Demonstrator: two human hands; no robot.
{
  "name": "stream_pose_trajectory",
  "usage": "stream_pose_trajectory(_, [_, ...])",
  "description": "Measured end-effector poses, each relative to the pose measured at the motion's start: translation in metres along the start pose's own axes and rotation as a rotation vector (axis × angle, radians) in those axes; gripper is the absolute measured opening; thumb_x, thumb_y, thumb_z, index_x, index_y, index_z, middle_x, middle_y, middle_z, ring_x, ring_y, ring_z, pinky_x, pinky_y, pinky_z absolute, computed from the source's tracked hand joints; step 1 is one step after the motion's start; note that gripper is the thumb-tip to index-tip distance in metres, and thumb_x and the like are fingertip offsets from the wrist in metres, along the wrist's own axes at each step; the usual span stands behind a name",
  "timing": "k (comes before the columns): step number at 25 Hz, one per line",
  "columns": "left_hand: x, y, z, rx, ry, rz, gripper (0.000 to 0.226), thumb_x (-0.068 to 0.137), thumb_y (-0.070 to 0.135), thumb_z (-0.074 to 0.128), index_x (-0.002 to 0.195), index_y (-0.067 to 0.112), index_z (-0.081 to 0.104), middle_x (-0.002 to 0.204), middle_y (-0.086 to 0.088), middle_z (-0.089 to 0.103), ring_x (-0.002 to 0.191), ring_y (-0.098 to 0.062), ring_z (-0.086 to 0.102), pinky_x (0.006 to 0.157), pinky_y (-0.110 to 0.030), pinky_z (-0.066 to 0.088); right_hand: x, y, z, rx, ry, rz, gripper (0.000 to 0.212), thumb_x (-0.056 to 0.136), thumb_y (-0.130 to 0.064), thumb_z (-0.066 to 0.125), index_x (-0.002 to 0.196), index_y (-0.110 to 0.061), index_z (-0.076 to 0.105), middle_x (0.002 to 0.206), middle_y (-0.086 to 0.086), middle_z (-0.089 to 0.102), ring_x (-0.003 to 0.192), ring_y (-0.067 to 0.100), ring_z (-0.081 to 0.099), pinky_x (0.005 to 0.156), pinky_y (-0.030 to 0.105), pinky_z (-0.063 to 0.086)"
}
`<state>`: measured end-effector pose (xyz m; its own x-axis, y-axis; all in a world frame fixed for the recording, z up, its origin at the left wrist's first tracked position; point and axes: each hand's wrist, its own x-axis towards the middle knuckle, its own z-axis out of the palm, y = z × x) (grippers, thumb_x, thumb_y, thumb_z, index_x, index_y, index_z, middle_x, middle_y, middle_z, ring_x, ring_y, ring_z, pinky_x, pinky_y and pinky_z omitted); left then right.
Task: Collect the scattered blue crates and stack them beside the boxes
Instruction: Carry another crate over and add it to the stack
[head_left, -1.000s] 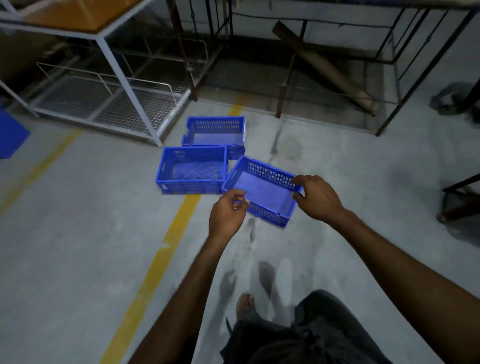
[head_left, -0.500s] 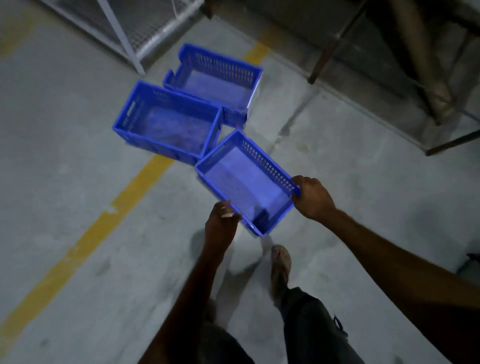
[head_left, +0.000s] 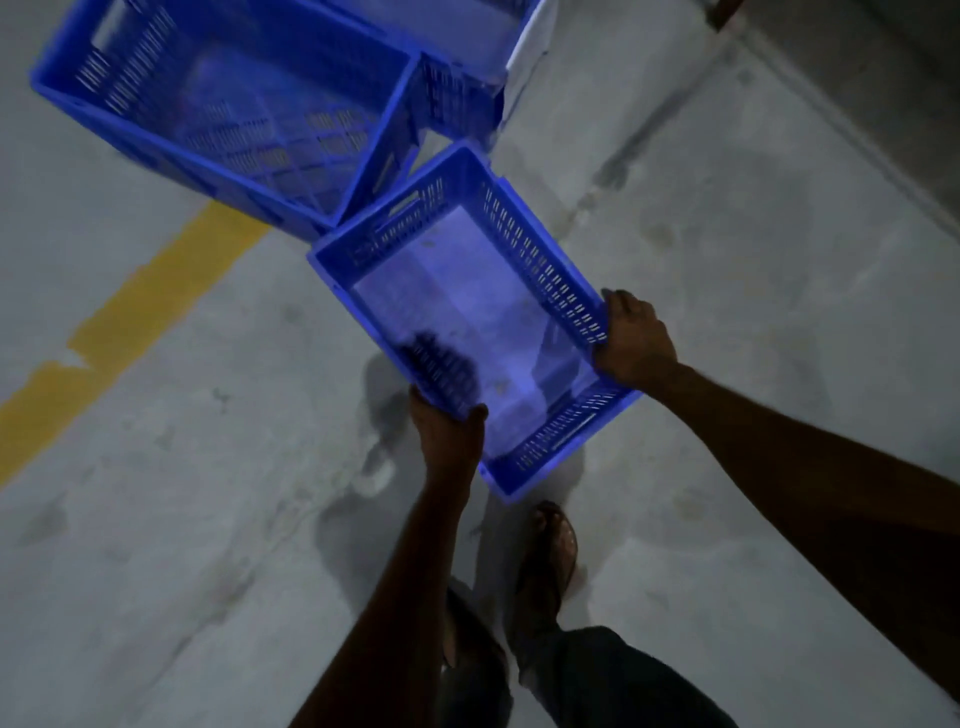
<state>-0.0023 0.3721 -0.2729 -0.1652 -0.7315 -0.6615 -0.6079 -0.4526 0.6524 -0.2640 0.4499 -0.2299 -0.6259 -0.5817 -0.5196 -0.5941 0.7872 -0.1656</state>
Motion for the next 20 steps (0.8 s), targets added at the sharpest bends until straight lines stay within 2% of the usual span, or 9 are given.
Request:
stream_pose_trajectory(3, [0.006,-0.017,0.022,-0.110,-0.016,-0.101,0.092,0.058,0.024,0.075,0.136,0.002,0.031,0.133,-0.018,0.051,0.119,-0.036,0.053,0.101,-0.051,0.047,0.035,0.023,0.038,0.035,-0.110,0.068,0.096,0.079,-0.027,0.070,0.157,-0.015,0.015,0.147,0.020,0.043,0.129,0.044,0.047,0.103,0.053,0.044])
stream_pose_trajectory(5, [0.003,-0.015,0.021,-0.155,-0.056,-0.101,0.089,0.057,0.022,0.075,0.135,0.008,0.034,0.128,-0.012,0.055,0.114,-0.031,0.057,0.097,-0.048,0.050,0.040,0.030,0.050,0.026,-0.156,0.101,0.101,0.079,-0.026,0.072,0.157,-0.018,0.009,0.141,0.023,0.045,0.123,0.046,0.051,0.100,0.053,0.045])
stream_pose_trajectory(10, [-0.021,0.002,-0.024,-0.107,-0.043,-0.100,0.089,0.050,0.035,0.075,0.133,0.024,0.045,0.117,-0.008,0.067,0.102,-0.032,0.066,0.083,-0.051,0.058,0.003,0.023,0.009,0.051,-0.162,0.102,0.083,0.076,-0.020,0.073,0.148,-0.014,0.032,0.127,0.025,0.058,0.113,0.044,0.059,0.094,0.050,0.050])
stream_pose_trajectory(11, [-0.041,0.022,-0.042,-0.099,-0.030,-0.062,0.086,0.052,0.032,0.073,0.134,0.023,0.047,0.115,-0.007,0.068,0.099,-0.029,0.067,0.079,-0.045,0.059,-0.010,0.018,-0.012,0.064,-0.136,0.101,0.078,0.076,-0.019,0.072,0.146,-0.012,0.038,0.128,0.024,0.060,0.114,0.043,0.059,0.096,0.048,0.050])
stream_pose_trajectory(13, [-0.072,0.068,-0.084,-0.090,-0.015,0.010,0.074,0.062,0.019,0.068,0.134,0.016,0.052,0.110,-0.002,0.069,0.088,-0.017,0.066,0.070,-0.024,0.057,-0.042,0.000,-0.062,0.113,-0.108,0.100,0.070,0.074,-0.019,0.070,0.140,-0.009,0.049,0.131,0.022,0.061,0.117,0.041,0.059,0.098,0.044,0.048])
stream_pose_trajectory(14, [-0.077,0.092,-0.100,-0.088,0.010,0.041,0.064,0.064,0.016,0.066,0.128,0.014,0.058,0.105,-0.002,0.069,0.083,-0.014,0.064,0.066,-0.017,0.054,-0.053,-0.010,-0.090,0.124,-0.108,0.112,0.066,0.074,-0.019,0.069,0.137,-0.006,0.054,0.131,0.022,0.061,0.117,0.040,0.060,0.097,0.044,0.049])
stream_pose_trajectory(16, [-0.084,0.142,-0.137,-0.116,0.017,0.031,0.041,0.056,0.022,0.062,0.096,0.012,0.068,0.085,-0.010,0.069,0.071,-0.024,0.064,0.066,-0.027,0.057,-0.077,-0.035,-0.147,0.082,-0.148,0.154,0.052,0.077,-0.012,0.070,0.126,0.002,0.063,0.122,0.023,0.064,0.107,0.037,0.064,0.091,0.043,0.053])
stream_pose_trajectory(18, [-0.108,0.184,-0.177,-0.128,-0.047,-0.050,0.018,0.050,0.018,0.055,0.066,0.012,0.059,0.064,-0.012,0.058,0.055,-0.022,0.055,0.056,-0.030,0.050,-0.113,-0.061,-0.205,0.054,-0.239,0.172,0.037,0.081,-0.011,0.068,0.111,0.010,0.068,0.103,0.022,0.067,0.079,0.028,0.064,0.070,0.036,0.057])
stream_pose_trajectory(20, [-0.141,0.222,-0.219,-0.073,-0.079,-0.060,0.010,0.055,0.017,0.052,0.064,0.017,0.056,0.068,-0.012,0.060,0.056,-0.021,0.057,0.055,-0.026,0.049,-0.154,-0.088,-0.259,0.098,-0.285,0.182,0.031,0.086,-0.012,0.063,0.105,0.014,0.065,0.096,0.019,0.062,0.062,0.019,0.055,0.048,0.026,0.049])
